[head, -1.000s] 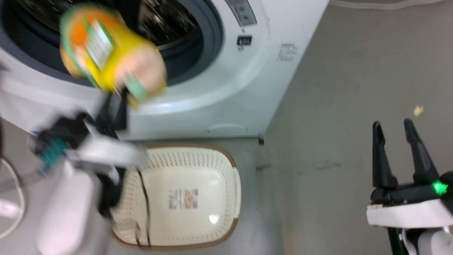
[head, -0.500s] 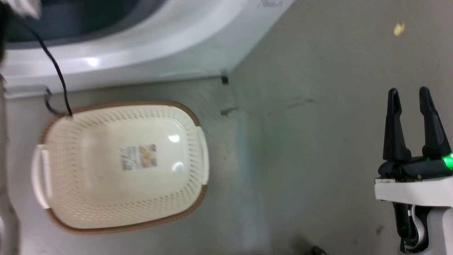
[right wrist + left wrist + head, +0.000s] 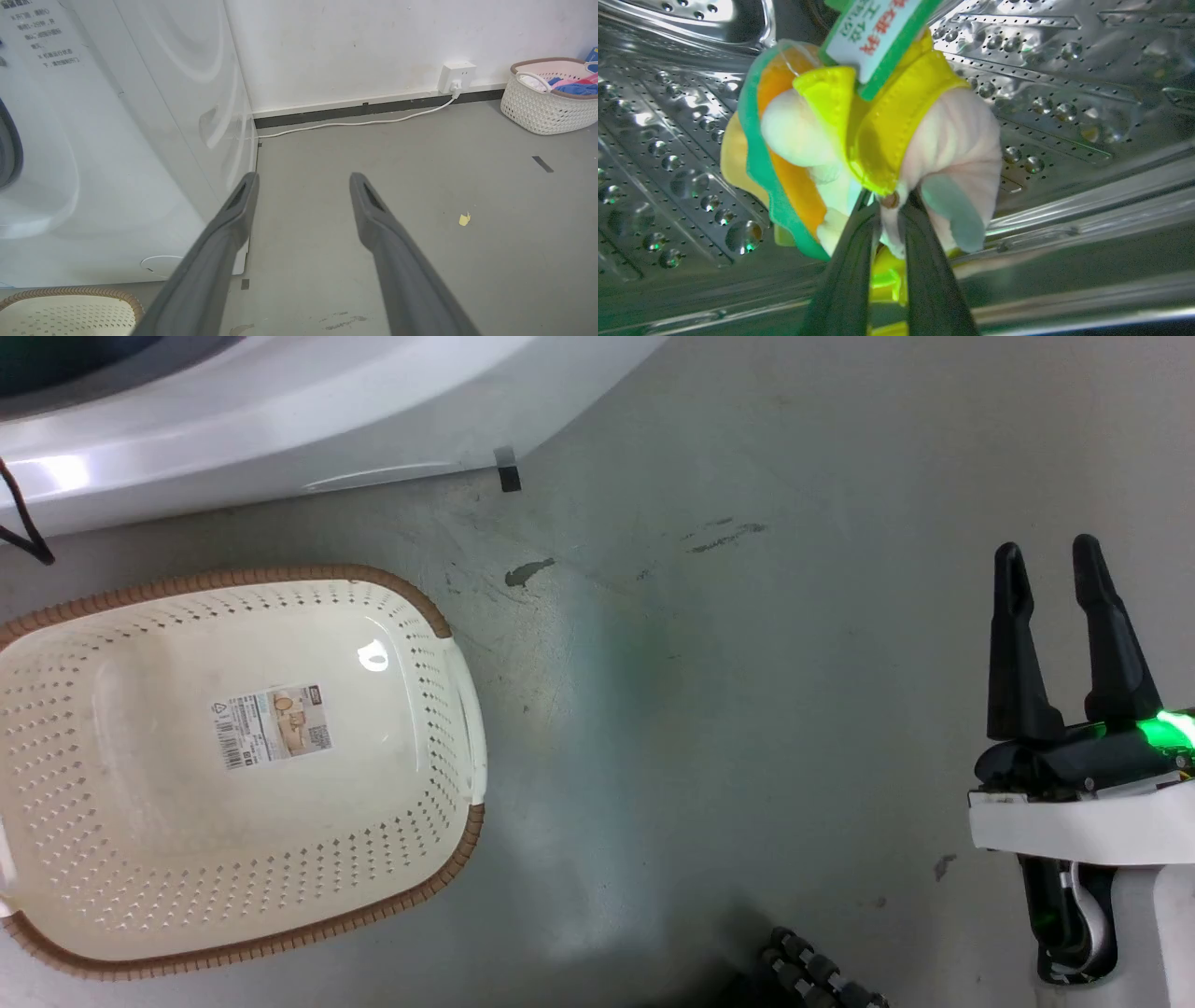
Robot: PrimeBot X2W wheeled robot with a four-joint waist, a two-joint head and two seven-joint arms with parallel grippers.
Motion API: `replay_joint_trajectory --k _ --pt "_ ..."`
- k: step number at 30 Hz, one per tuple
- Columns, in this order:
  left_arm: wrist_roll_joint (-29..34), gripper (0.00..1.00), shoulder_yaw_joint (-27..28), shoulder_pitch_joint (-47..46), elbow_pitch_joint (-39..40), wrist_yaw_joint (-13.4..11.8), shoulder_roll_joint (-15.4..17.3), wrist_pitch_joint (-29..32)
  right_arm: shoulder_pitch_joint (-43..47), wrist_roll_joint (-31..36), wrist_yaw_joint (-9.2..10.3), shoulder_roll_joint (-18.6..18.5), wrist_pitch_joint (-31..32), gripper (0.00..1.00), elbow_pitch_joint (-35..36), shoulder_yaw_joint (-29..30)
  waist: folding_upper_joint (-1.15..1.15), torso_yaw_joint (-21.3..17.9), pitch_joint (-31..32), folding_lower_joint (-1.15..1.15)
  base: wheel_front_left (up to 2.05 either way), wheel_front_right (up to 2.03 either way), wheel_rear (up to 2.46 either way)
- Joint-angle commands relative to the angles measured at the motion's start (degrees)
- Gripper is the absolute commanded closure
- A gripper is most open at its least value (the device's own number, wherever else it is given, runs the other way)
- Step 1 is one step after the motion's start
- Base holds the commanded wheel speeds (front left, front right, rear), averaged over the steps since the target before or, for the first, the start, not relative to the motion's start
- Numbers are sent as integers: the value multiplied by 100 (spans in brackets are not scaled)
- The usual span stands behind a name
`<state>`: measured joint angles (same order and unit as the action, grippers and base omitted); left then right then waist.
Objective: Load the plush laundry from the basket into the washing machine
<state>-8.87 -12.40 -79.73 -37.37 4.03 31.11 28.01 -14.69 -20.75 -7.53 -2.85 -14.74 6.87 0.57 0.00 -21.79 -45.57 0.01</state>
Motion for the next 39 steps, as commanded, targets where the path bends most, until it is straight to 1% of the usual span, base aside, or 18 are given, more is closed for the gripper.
replay_joint_trajectory --k 1,5,6,10,16,21,26,28,31,35,39 --pt "42 100 -17 -67 -73 5 30 -28 -99 -4 4 -3 -26 0 38 -6 0 23 38 -1 0 0 0" --pt "-43 100 -59 12 -382 67 -36 -334 -88 115 4 -3 -26 0 57 40 0 125 246 -1 0 0 0" --pt "-53 0 -82 61 -459 77 -67 -453 -87 148 4 -3 -26 0 61 67 0 166 329 -1 0 0 0" --pt "-188 0 -126 385 -797 119 -279 -947 -56 368 4 -3 -26 0 80 153 0 369 800 -1 0 0 0" --pt "-517 0 -192 1231 -1080 222 -741 -1819 137 804 4 -3 -26 0 85 270 0 810 1822 -1 0 0 0" --pt "-815 0 -224 2065 -913 287 -1065 -2782 399 1103 4 -3 -26 0 74 293 0 1187 2622 -1 0 0 0" --pt "-1083 0 -188 3074 -322 283 -1366 -3789 659 1323 4 -3 -26 0 12 341 0 1568 3322 -1 0 0 0" --pt "-1186 0 -151 3541 77 226 -1535 -4039 790 1383 4 -3 -26 0 -10 387 0 1726 3567 -1 0 0 0" --pt "-1361 0 -37 4361 774 70 -1740 -4194 970 1437 4 -3 -26 0 -45 403 0 1885 3869 -1 0 0 0" --pt "-1404 0 100 5527 1716 -349 -1897 -4259 1194 1428 4 -3 -26 0 -81 483 0 2067 4162 -1 0 0 0" --pt "-1237 0 35 6558 2504 -703 -1961 -4275 1391 1380 4 -3 -26 0 -135 448 0 2143 4312 -1 0 0 0"
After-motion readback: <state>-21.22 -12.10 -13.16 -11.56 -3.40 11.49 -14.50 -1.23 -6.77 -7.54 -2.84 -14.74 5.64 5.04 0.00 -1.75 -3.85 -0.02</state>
